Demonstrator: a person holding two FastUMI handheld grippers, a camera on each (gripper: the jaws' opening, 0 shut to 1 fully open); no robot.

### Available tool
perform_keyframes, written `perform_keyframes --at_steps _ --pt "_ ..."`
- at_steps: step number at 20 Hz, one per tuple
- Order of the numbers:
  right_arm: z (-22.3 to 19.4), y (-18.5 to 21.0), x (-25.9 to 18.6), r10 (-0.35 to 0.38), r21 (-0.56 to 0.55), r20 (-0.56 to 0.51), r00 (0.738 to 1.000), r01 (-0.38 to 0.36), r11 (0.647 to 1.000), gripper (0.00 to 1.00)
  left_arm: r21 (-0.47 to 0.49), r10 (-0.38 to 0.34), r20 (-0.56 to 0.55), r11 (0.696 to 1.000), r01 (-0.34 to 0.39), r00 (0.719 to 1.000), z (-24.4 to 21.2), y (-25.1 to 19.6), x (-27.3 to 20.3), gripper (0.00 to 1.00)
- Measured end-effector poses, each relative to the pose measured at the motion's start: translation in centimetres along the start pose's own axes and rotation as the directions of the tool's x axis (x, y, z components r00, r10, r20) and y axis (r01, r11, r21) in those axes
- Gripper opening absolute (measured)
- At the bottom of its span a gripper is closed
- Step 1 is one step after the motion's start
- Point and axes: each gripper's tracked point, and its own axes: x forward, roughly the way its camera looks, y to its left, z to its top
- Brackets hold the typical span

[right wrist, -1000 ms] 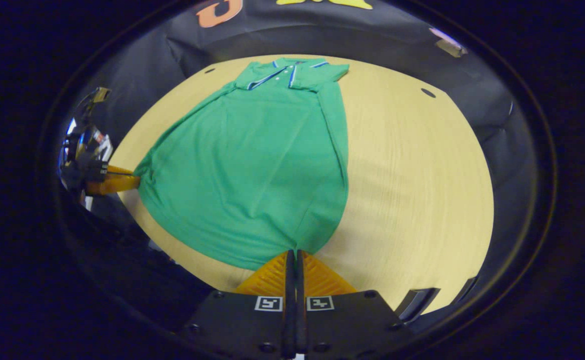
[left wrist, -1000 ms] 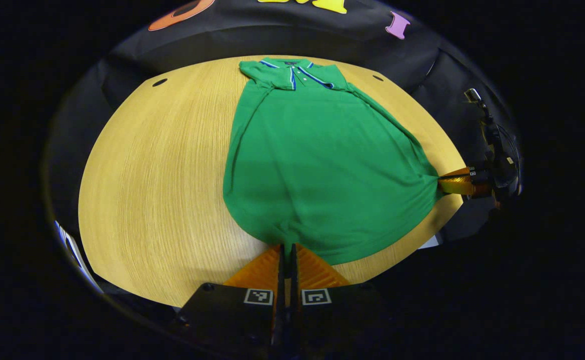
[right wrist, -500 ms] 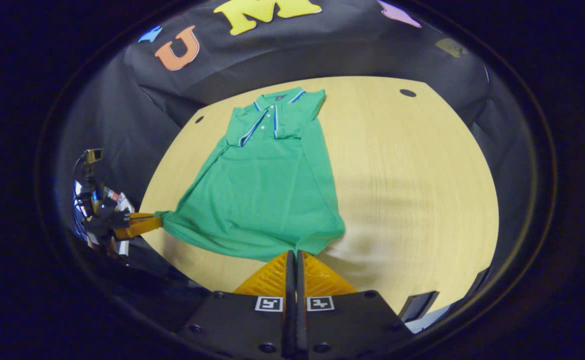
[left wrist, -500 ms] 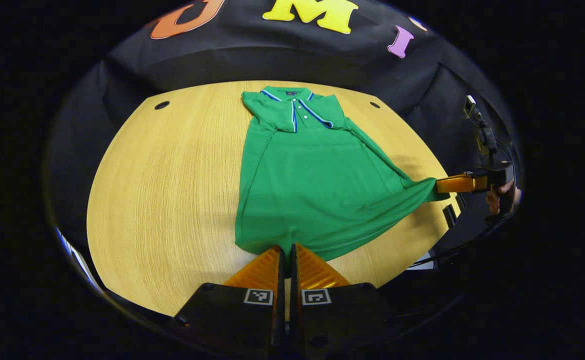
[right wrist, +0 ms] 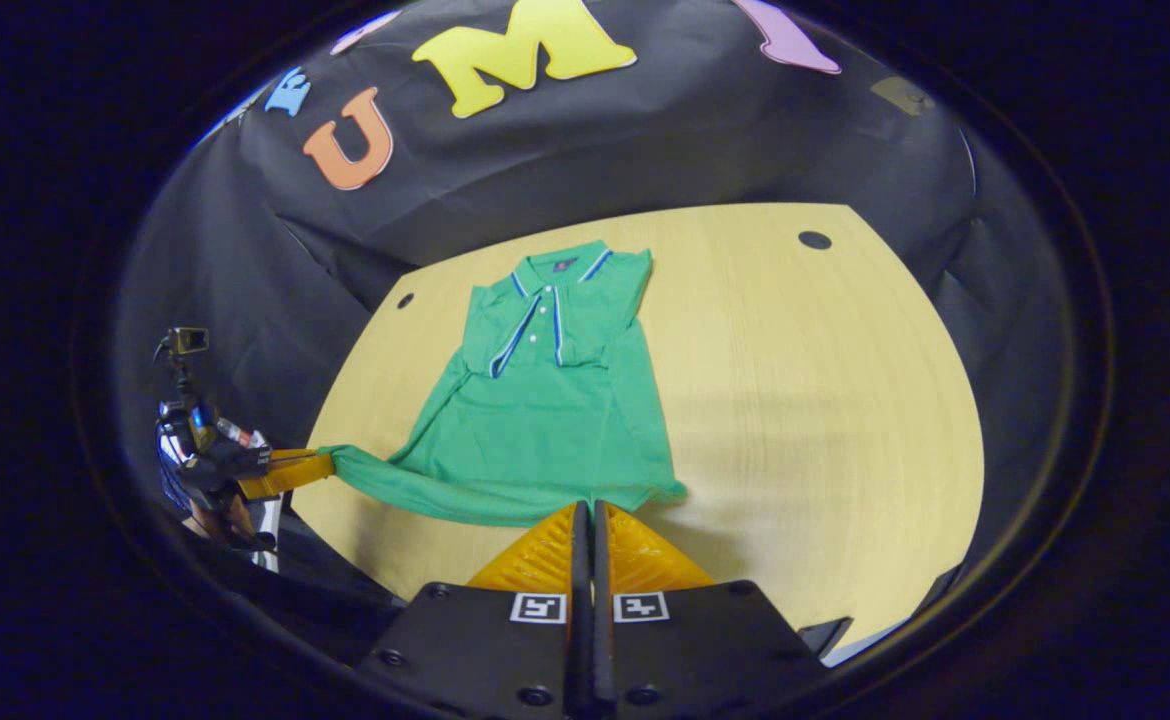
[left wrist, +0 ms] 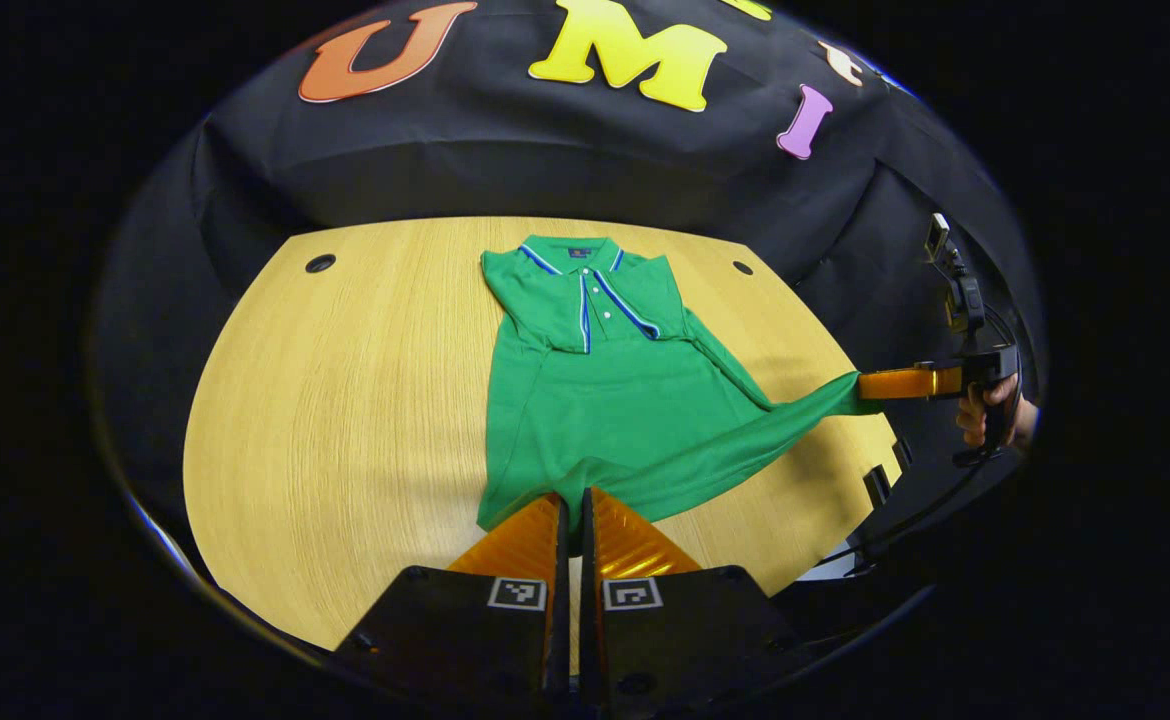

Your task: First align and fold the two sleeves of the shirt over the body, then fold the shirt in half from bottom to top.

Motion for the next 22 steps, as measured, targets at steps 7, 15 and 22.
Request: perform_keyframes --at_steps 7,15,22 --pt "6.7 0.7 -0.4 0.015 0.001 0.087 0.996 -0.015 1.000 0.03 -0.037 -0.009 0.092 0.999 0.012 0.996 7.3 1.2 -0.1 0.07" --pt "13.7 1.6 0.7 0.028 -0.039 0.159 0.987 -0.023 0.999 0.03 -0.034 0.014 0.193 0.999 -0.007 0.981 15.3 3.6 0.6 0.07" --pt "18.6 2.4 3.3 0.040 -0.076 0.198 0.979 -0.026 0.997 0.02 -0.052 0.019 0.266 0.999 -0.005 0.964 21.3 4.7 3.2 0.07"
